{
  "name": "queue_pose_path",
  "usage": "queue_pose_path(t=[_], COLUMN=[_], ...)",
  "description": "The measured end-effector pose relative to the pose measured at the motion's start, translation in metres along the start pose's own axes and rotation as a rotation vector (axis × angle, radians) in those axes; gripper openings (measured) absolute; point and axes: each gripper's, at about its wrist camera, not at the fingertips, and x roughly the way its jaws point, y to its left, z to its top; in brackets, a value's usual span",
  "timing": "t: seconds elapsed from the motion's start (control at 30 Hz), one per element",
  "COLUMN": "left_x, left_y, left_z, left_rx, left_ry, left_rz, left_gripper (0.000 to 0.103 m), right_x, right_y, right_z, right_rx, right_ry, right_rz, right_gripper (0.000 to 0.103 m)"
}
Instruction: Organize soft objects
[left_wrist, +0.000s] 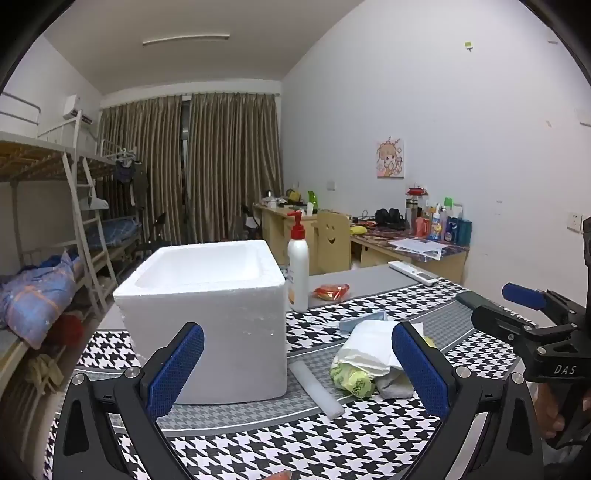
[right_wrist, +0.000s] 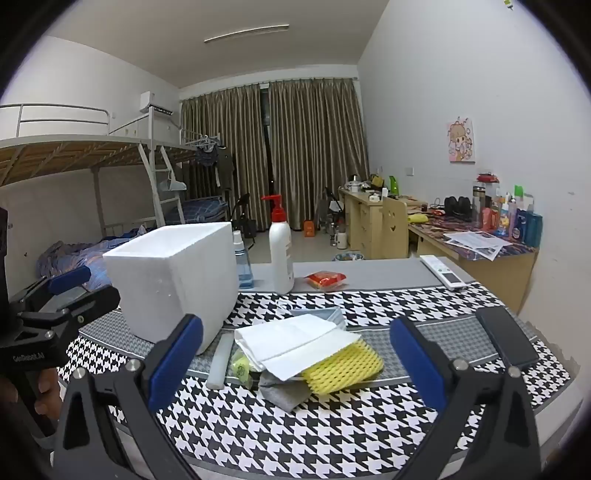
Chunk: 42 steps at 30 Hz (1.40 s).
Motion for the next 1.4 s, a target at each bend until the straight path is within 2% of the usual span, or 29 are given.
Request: queue_pose_path(t=[0.13, 0.17, 0.5, 0.8, 1.4], left_x=[0.002, -0.002, 0.001, -0.002, 0.001], left_y=[0.002, 0.007, -0.004, 0.001, 0.003], left_z=[0.000, -0.001, -0.002, -0.001, -0.001], left_rx=[-0.011, -0.023, 0.027, -0.005, -0.015], left_ry=[0.008, -0.011, 0.007, -0.010, 0.003], left_rz=[-0.006, -0.011, 0.010, 0.038, 0.029], left_gripper=[0.102, 0.102, 0.102, 0.102, 0.102], right_x=[-0.001, -0.001, -0.002, -0.003, -0.005], right_y=[-0.001, 0.000, -0.002, 0.002, 0.004], right_z=[0.001, 0.000, 0.003, 0.002, 0.004], right_rx=[0.003, -0.001, 0.005, -0.013, -0.018], right_ry=[0.001, -0.003, -0.006, -0.015, -0.025], right_rz=[0.002, 0.001, 0.006, 0.017, 0.016], right_gripper=[0.102, 0.102, 0.102, 0.102, 0.102])
